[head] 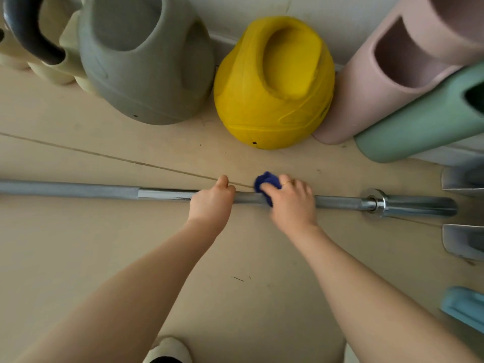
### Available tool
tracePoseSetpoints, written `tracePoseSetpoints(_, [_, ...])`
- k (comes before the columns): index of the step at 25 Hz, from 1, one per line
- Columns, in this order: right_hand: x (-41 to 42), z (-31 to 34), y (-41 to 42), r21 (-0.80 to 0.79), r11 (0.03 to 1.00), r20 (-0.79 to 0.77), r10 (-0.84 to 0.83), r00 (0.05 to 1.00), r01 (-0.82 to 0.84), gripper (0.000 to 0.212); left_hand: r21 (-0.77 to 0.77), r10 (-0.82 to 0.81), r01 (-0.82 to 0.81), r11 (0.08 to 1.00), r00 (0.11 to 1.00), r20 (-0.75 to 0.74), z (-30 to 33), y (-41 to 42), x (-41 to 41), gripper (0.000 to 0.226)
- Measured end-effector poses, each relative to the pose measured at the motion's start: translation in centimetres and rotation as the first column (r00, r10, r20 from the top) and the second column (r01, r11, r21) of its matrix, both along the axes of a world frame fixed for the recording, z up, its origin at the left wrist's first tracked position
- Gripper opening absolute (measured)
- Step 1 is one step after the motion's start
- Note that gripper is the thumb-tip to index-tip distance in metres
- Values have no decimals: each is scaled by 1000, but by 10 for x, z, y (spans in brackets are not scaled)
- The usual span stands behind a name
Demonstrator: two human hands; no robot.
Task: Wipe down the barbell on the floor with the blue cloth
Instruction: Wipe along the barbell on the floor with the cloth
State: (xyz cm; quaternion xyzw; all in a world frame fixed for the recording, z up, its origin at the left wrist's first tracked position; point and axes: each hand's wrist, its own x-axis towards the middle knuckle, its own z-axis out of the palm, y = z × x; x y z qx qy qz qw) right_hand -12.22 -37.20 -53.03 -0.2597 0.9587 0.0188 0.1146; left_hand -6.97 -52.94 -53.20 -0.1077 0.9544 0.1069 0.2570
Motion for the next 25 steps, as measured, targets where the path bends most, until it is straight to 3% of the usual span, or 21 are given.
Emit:
tracePoseSetpoints(3, [-20,3,47,190,877,-46,-441,896,442,32,-13,21,-21,1000,1000,14,2,3,-5,24])
tracePoseSetpoints(5, [-27,1,49,229,832,-15,-517,856,506,31,-21,38,-37,999,999,17,5,7,-8,27])
tracePoseSetpoints(8, [-19,2,47,99,965,123,-252,960,241,34,-32,42,-41,999,999,23,6,11,-4,29])
tracePoseSetpoints(10, [-24,8,77,80,992,127,-109,986,99,43,-53,9,-8,999,1000,16,6,9,-2,27])
tracePoseSetpoints(14, [-50,23,152,281,916,0,-299,954,287,44,-108,-6,7,994,1000,6,7,10,-9,21])
tracePoseSetpoints(18, [-45,10,92,49,927,194,-374,907,372,46,-161,19,-23,987,999,-31,11,15,-9,32])
tracePoseSetpoints(20, [-36,7,41,-106,964,262,-210,942,244,46,-161,79,-86,983,996,-47,10,17,-13,41])
tracePoseSetpoints(23, [-22,9,-11,-206,958,244,249,937,-201,46,-105,166,-170,980,985,-41,11,12,-24,44])
tracePoseSetpoints(25, [-36,5,-5,-138,958,167,272,948,-250,47,-32,176,-176,984,984,-7,11,4,-23,51])
